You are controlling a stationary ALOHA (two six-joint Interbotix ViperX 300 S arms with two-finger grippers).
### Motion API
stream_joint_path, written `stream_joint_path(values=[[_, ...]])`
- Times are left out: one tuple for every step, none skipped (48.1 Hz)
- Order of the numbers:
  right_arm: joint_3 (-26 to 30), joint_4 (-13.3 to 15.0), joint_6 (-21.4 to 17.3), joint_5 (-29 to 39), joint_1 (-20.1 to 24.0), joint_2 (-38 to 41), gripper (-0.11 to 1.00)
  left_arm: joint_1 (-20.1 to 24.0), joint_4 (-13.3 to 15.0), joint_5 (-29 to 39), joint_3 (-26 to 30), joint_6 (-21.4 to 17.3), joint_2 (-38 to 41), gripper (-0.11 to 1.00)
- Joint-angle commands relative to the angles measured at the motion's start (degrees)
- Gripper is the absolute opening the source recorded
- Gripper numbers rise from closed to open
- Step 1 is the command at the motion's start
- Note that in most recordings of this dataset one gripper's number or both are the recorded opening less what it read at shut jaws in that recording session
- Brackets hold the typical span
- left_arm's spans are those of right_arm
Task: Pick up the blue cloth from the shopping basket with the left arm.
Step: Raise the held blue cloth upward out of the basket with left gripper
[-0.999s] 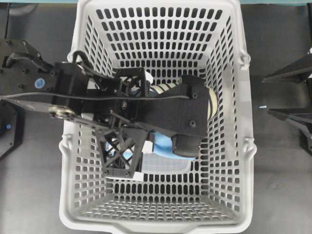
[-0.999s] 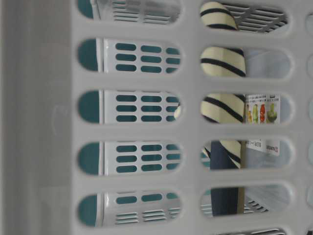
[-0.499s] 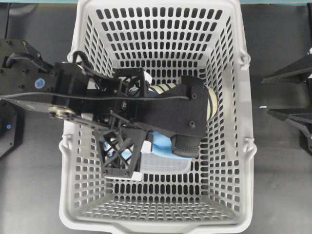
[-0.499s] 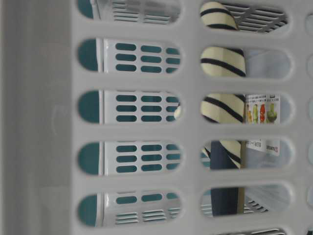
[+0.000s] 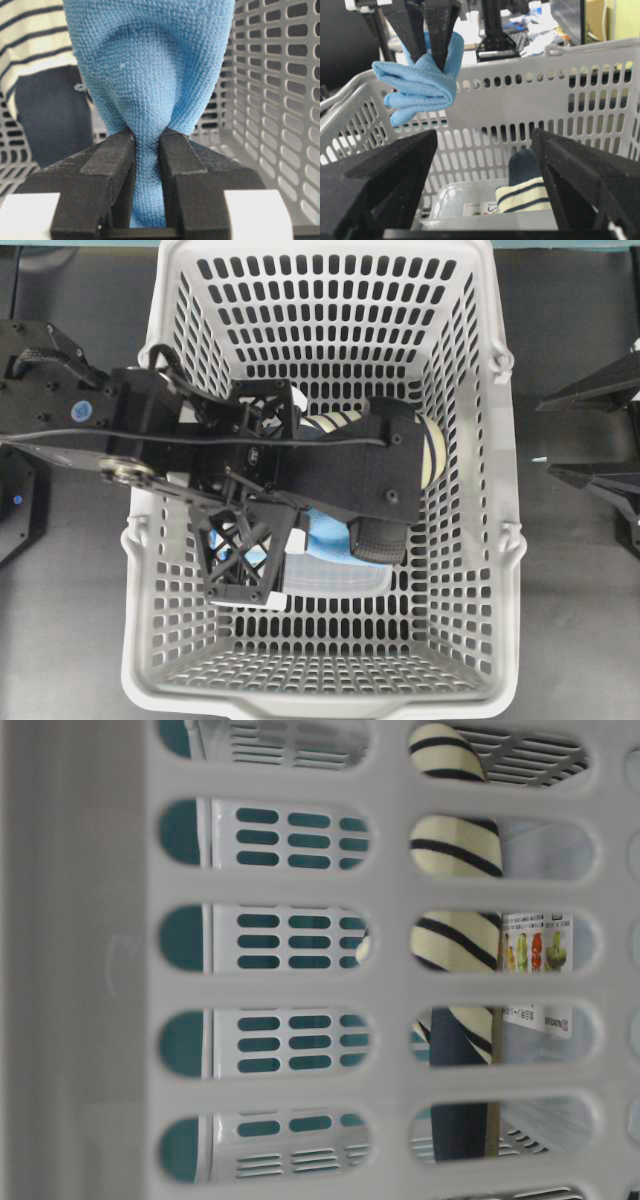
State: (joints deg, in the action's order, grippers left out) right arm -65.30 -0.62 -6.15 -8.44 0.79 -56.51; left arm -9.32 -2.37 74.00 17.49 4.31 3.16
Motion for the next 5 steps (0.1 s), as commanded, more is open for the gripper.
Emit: stream_joint_path(values=[[0.4, -0.1, 0.0, -0.3, 0.2, 0.4, 0.74, -0.2, -0.2, -0.6, 1.0, -0.1, -1.1, 0.12], [0.3, -0.1, 0.0, -0.3, 0.2, 0.3, 0.74, -0.1, -0.2, -0.6, 1.0, -0.1, -1.0, 0.12], [0.2, -0.1, 0.0, -0.3, 0.2, 0.4, 0.74, -0.1, -0.2, -0.7, 1.0, -0.1, -1.0, 0.12], [0.3, -0.1, 0.0, -0.3, 0.2, 0.3, 0.73, -0.2, -0.2, -0.7, 1.0, 0.0, -1.1, 0.12], [0.2, -0.1, 0.0, -0.3, 0.2, 0.4, 0.73, -0.1, -0.2, -0.7, 1.0, 0.0, -1.0, 0.12]])
